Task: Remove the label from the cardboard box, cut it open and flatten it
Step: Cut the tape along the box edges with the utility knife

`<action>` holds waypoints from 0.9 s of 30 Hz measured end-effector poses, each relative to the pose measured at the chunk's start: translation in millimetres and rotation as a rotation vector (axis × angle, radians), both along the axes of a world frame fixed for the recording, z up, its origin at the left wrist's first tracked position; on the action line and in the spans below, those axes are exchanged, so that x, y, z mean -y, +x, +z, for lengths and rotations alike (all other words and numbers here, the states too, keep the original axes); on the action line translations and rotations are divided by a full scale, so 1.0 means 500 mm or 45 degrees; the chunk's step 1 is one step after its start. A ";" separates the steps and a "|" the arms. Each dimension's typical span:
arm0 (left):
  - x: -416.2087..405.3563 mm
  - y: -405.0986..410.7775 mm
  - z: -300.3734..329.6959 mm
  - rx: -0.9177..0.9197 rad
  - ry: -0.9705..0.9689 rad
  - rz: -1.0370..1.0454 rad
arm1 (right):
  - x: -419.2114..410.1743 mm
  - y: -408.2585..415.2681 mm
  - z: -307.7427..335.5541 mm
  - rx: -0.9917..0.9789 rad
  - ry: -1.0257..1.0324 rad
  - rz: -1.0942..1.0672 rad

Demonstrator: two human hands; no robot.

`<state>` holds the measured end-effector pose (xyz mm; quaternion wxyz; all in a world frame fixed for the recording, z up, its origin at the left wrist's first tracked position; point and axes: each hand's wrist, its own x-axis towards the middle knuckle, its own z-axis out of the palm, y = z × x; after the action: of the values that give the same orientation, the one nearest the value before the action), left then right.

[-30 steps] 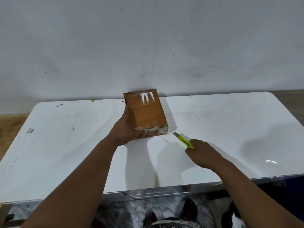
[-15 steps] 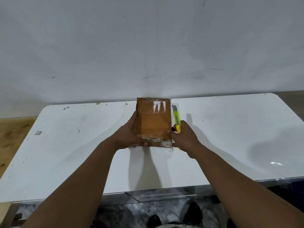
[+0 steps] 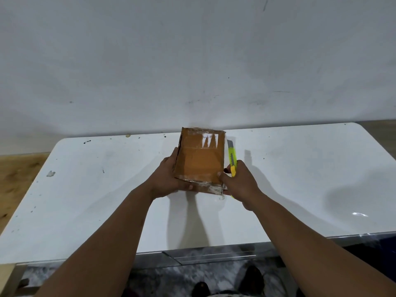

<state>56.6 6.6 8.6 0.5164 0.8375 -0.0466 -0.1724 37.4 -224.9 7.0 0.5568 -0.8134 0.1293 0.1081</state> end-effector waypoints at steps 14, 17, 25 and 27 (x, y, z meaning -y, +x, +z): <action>-0.006 0.014 -0.010 0.137 0.282 0.350 | 0.057 0.031 0.011 0.060 -0.083 0.084; -0.008 0.038 -0.001 0.132 0.334 0.354 | 0.076 0.040 0.019 0.031 -0.076 0.142; -0.009 0.072 0.002 0.094 0.510 0.343 | 0.092 0.059 0.016 0.128 -0.312 0.092; -0.003 0.067 0.001 0.090 0.486 0.424 | 0.089 0.056 0.014 0.198 -0.477 -0.017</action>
<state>90.1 8.2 9.1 0.3681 0.9215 0.1075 -0.0614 65.2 -269.5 14.0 0.4047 -0.9078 0.1092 0.0153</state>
